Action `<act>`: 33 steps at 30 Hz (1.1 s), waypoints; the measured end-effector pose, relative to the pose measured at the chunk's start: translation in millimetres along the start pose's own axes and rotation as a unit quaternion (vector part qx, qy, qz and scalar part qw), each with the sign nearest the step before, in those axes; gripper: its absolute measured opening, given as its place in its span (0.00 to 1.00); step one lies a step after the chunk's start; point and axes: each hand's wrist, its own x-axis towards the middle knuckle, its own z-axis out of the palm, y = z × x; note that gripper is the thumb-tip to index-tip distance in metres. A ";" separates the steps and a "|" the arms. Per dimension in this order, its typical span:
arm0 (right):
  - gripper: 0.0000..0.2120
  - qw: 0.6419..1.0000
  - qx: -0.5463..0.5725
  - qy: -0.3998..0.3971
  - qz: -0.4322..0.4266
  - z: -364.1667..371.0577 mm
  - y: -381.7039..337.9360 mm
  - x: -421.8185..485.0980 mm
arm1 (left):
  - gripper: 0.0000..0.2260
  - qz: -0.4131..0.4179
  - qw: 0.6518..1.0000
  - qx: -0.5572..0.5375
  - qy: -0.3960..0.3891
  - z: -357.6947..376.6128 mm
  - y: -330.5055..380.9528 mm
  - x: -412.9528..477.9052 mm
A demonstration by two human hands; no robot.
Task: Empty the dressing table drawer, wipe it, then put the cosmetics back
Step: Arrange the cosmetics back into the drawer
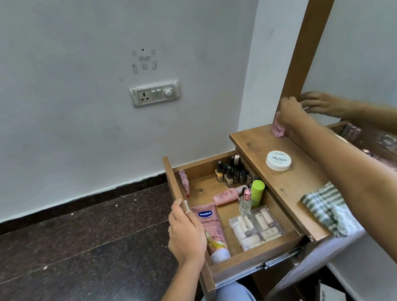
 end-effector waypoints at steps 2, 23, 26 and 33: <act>0.17 0.997 0.073 -0.010 0.029 9.3 7.6 13.5 | 0.17 0.000 1.000 -0.001 0.000 -0.1 0.8 0.3; 0.15 0.983 0.154 0.040 0.089 35.3 4.1 -0.3 | 0.17 -0.007 1.000 0.000 0.002 0.7 0.1 0.7; 0.15 0.979 0.171 0.053 0.093 34.3 8.5 -3.0 | 0.17 -0.008 1.000 0.000 0.000 0.9 0.0 0.5; 0.13 0.991 0.121 0.043 0.046 26.7 14.9 -8.2 | 0.17 -0.009 1.000 0.005 0.000 1.7 -0.1 1.0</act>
